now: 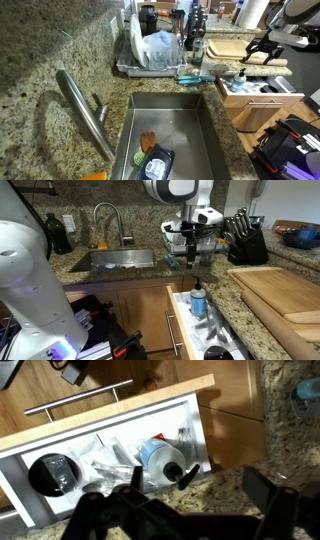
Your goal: Move the white bottle from the drawer to beside the tap
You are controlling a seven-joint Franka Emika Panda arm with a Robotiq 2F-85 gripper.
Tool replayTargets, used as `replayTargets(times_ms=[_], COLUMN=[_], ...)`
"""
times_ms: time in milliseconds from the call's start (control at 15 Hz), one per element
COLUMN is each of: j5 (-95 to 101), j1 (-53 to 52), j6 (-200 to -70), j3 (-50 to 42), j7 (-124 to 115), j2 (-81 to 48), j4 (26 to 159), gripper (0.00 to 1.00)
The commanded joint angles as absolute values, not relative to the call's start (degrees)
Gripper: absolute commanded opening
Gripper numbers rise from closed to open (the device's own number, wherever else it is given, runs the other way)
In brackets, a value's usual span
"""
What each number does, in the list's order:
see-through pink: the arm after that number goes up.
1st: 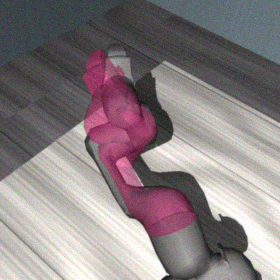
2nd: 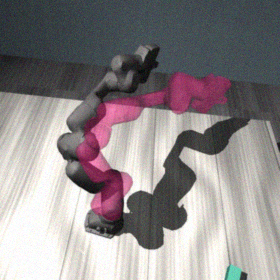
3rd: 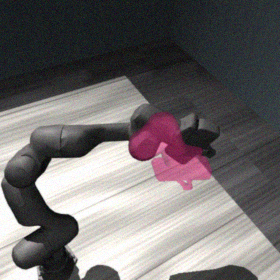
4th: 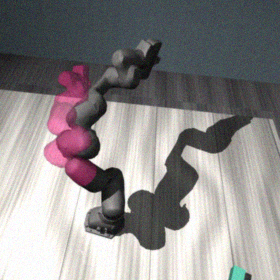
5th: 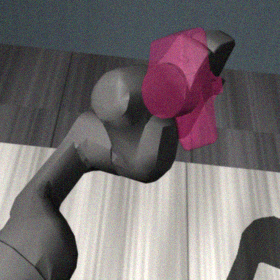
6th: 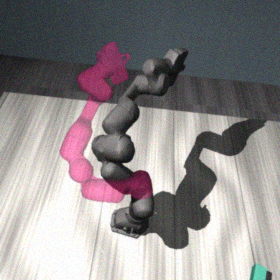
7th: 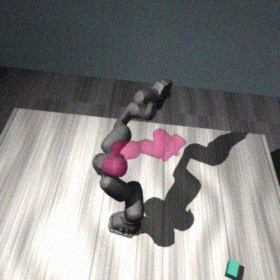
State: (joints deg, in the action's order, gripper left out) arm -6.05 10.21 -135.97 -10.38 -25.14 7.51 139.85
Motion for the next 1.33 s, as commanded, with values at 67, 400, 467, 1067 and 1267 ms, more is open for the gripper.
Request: replayTargets(times_ms=[67, 400, 467, 1067, 1267], j5=[-6.1, -7.18, -8.14, 0.13, 1.46], j1=[11.2, 11.19, 11.0, 10.04, 9.75], j6=[-135.75, -137.79, -138.28, -147.35, -146.62], j3=[-10.02, -9.75, -9.81, -10.48, -10.69], j7=[-29.3, -41.29, -43.72, -56.99, -58.79], j2=[5.36, 0.1, -0.44, -4.6, -3.14], j4=[139.2, 136.76, 136.71, 136.49, 137.33], gripper=[1.0, 1.0, 1.0, 1.0, 1.0])
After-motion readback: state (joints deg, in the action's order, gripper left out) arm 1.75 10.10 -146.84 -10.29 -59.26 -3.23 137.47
